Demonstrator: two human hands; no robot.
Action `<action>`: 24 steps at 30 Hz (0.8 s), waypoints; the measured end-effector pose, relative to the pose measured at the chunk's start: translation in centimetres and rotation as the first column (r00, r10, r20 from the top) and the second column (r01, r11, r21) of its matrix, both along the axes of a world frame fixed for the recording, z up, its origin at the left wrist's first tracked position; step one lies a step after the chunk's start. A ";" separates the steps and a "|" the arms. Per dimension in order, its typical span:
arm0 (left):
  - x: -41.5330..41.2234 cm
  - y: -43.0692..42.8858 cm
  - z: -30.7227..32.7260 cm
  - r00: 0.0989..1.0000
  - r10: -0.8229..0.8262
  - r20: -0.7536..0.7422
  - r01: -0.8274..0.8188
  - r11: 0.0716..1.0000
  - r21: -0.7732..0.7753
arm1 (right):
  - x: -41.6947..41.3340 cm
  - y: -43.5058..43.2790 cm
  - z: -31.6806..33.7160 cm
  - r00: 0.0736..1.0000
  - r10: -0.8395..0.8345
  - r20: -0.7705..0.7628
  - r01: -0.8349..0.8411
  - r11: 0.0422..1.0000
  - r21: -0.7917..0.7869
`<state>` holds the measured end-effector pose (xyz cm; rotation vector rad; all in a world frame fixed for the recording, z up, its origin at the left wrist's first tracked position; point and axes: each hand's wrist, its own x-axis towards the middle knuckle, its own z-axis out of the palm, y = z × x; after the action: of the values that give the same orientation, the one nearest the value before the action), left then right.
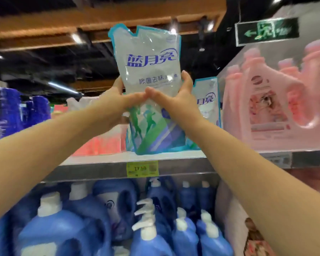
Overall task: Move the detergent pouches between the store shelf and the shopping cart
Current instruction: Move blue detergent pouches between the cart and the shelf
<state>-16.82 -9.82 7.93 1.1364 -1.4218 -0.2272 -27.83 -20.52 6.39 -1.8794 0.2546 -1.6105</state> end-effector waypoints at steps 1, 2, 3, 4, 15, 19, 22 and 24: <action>0.6 -1.0 0.7 0.999 0.035 0.012 -0.036 0.999 0.040 | 0.5 -1.1 0.6 1.000 -0.019 -0.022 0.019 1.000 -0.012; 1.1 -2.1 1.3 0.998 0.056 0.001 -0.056 0.996 0.068 | 0.9 -2.3 1.0 0.998 -0.037 -0.042 0.036 0.999 -0.014; 1.5 -3.3 1.7 0.998 0.066 -0.025 -0.064 0.994 0.085 | 1.3 -3.4 1.3 0.996 -0.052 -0.067 0.051 0.999 -0.005; 1.9 -4.5 1.9 0.995 0.077 -0.065 -0.070 0.993 0.100 | 1.7 -4.3 1.4 0.993 -0.067 -0.098 0.068 0.998 0.009; 8.4 -11.5 1.7 0.973 0.139 -0.186 -0.123 0.988 0.093 | 7.8 -8.8 1.1 0.932 -0.141 -0.333 0.182 0.979 0.096; 11.9 -10.9 1.3 0.976 0.163 -0.146 -0.147 0.983 0.114 | 11.2 -8.5 0.5 0.909 -0.147 -0.390 0.183 0.982 0.056; 14.8 -10.9 0.2 0.978 0.158 -0.134 -0.136 0.978 0.155 | 12.9 -8.8 -0.6 0.834 -0.196 -0.515 0.225 0.974 -0.007; 16.3 -11.1 -0.6 0.977 0.155 -0.143 -0.129 0.976 0.178 | 13.7 -9.0 -1.5 0.777 -0.219 -0.590 0.243 0.969 -0.040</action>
<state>-0.54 -20.96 7.37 1.3238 -1.1943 -0.3313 -14.17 -29.51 4.92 -2.3528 0.8072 -1.0920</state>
